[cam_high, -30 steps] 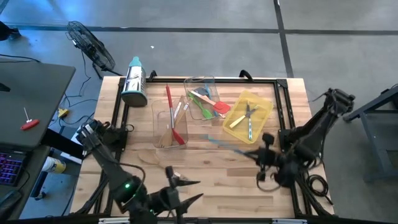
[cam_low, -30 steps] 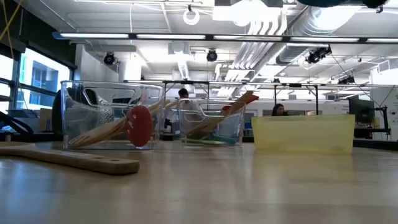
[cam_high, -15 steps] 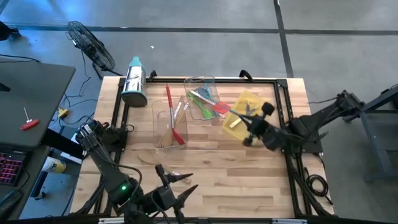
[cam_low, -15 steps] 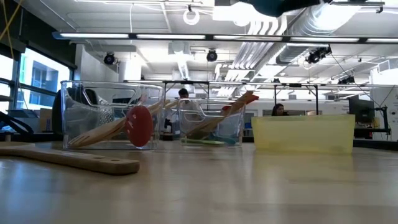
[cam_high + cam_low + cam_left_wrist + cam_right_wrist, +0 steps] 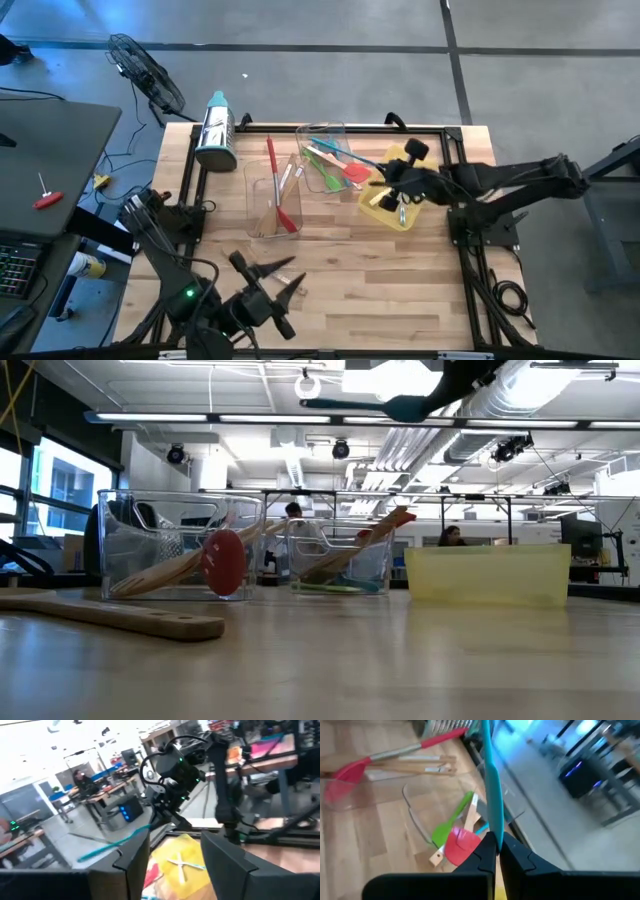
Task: Pick & Place Kitchen Items
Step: Put the blue spatula into the top right transparent bin
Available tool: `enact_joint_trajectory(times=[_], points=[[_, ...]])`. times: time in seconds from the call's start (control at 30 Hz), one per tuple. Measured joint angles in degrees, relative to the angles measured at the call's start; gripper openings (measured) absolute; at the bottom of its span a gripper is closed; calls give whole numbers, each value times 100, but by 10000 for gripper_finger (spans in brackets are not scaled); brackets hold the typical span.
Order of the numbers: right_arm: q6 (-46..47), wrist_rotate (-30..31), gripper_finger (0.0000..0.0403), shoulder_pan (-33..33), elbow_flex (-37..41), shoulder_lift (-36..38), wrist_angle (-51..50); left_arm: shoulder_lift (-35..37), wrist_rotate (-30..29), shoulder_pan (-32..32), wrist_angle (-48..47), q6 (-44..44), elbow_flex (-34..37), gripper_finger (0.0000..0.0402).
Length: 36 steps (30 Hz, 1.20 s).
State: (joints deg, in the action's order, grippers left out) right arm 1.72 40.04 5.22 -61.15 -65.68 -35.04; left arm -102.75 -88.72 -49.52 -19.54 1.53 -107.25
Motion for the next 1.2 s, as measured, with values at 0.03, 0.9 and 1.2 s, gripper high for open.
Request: enact_joint_trajectory(times=[0.03, 0.9, 1.2], points=[[56, -169, 3, -121, -215, -138, -198, 53, -82, 0, 9, 102, -3, 172], [-31, -2180, 3, -2105, -3317, -3674, -2565, 1878, 524, 0, -4782, -2987, -3, 172], [-157, -2550, 3, -2303, -3341, -4206, -2367, 2014, 1464, 0, -6155, -4646, 8, 172]])
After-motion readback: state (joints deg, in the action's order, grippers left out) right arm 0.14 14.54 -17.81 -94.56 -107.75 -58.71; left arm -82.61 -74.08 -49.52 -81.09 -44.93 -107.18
